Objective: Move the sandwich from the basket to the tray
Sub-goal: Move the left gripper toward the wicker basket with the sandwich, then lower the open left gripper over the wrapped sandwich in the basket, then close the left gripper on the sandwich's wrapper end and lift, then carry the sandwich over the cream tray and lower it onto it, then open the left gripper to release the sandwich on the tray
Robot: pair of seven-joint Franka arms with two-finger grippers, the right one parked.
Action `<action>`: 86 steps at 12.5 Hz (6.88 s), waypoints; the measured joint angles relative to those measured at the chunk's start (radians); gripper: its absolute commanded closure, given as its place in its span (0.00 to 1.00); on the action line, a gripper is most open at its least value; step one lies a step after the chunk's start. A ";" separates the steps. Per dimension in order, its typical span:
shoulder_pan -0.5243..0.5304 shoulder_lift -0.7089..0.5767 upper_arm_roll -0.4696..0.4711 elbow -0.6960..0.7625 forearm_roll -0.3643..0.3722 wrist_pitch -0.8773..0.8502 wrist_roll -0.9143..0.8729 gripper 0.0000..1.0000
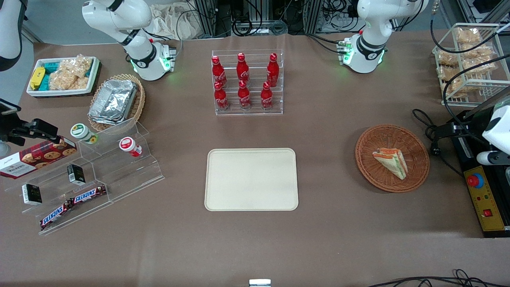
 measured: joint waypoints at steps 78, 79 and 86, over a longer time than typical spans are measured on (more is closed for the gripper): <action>-0.234 0.669 -0.483 0.140 0.282 0.559 -0.907 0.01; -0.233 0.654 -0.484 0.155 0.284 0.521 -0.907 0.01; -0.082 0.335 -0.488 -0.014 0.294 0.320 -0.828 0.01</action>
